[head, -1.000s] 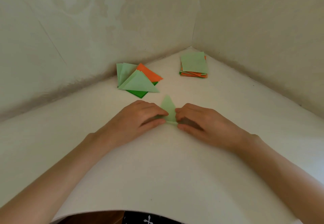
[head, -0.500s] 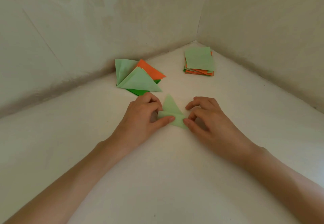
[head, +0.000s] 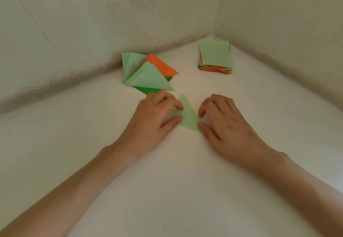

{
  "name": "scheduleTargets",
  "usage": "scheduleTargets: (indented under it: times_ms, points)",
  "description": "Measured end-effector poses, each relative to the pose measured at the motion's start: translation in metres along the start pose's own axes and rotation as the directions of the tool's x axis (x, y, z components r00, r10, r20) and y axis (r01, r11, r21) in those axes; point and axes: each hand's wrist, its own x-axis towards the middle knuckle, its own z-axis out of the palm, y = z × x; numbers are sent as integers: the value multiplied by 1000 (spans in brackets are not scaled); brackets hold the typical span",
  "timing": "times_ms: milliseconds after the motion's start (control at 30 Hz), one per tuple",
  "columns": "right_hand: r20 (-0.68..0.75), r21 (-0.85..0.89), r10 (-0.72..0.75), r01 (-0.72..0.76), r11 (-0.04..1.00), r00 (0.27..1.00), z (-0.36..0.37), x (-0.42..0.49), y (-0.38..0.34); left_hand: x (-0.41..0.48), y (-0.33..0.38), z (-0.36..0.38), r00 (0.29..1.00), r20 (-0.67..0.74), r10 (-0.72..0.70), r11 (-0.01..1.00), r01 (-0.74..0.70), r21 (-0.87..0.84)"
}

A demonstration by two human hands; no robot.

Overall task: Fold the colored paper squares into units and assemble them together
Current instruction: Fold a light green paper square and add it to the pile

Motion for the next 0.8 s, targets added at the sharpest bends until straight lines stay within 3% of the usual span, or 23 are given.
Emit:
scheduleTargets:
  times_ms: [200, 467, 600, 800]
  points:
    - [113, 106, -45, 32, 994, 993, -10, 4, 14, -5, 2, -2, 967, 119, 225, 969, -235, 76]
    - [58, 50, 41, -44, 998, 998, -4, 5, 3, -15, 16, -9, 938, 246, 244, 907, -310, 284]
    - [157, 101, 65, -82, 992, 985, -12, 4, 12, -19, 12, -13, 932, 254, 257, 912, -321, 254]
    - [202, 179, -31, -6, 984, 979, -13, 4, 28, -16, 5, -17, 935, 235, 265, 950, -296, 103]
